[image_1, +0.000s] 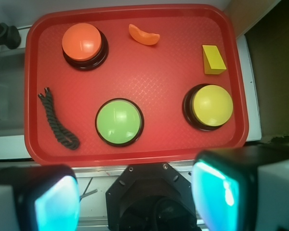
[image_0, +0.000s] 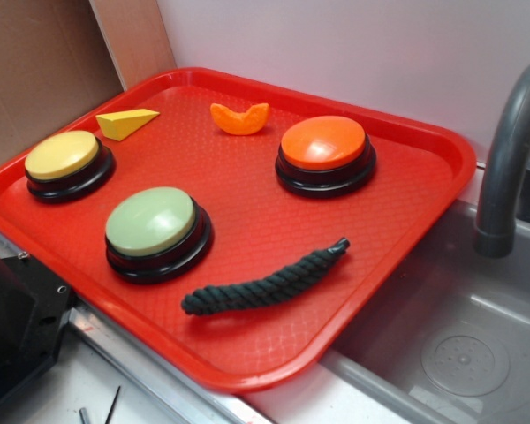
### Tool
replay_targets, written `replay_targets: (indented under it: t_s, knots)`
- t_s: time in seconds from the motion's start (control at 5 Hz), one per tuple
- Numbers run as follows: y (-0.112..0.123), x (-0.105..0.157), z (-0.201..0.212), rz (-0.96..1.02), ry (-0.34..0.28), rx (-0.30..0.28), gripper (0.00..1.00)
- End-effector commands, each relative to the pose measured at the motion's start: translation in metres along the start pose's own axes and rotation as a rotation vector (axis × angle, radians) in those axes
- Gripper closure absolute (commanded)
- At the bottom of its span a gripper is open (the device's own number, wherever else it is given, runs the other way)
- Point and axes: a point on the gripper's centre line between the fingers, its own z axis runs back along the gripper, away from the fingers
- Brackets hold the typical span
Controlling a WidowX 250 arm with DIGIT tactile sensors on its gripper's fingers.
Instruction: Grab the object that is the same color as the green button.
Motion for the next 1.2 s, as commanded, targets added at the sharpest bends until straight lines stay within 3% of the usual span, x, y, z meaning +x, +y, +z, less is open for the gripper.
replay_targets:
  t_s: [0.0,0.2,0.4,0.6,0.8,1.0]
  knots:
    - [0.000,0.000,0.000,0.000,0.000,0.000,0.00]
    - [-0.050,0.005,-0.015,-0.220,-0.028,0.059,0.00]
    - [-0.092,0.003,-0.034,-0.282,-0.058,0.091,0.00]
    - [-0.104,-0.011,-0.067,-0.347,-0.020,0.029,0.00]
    - [-0.098,-0.009,-0.105,-0.356,0.019,0.000,0.00]
    - [-0.106,0.008,-0.137,-0.395,0.044,0.007,0.00]
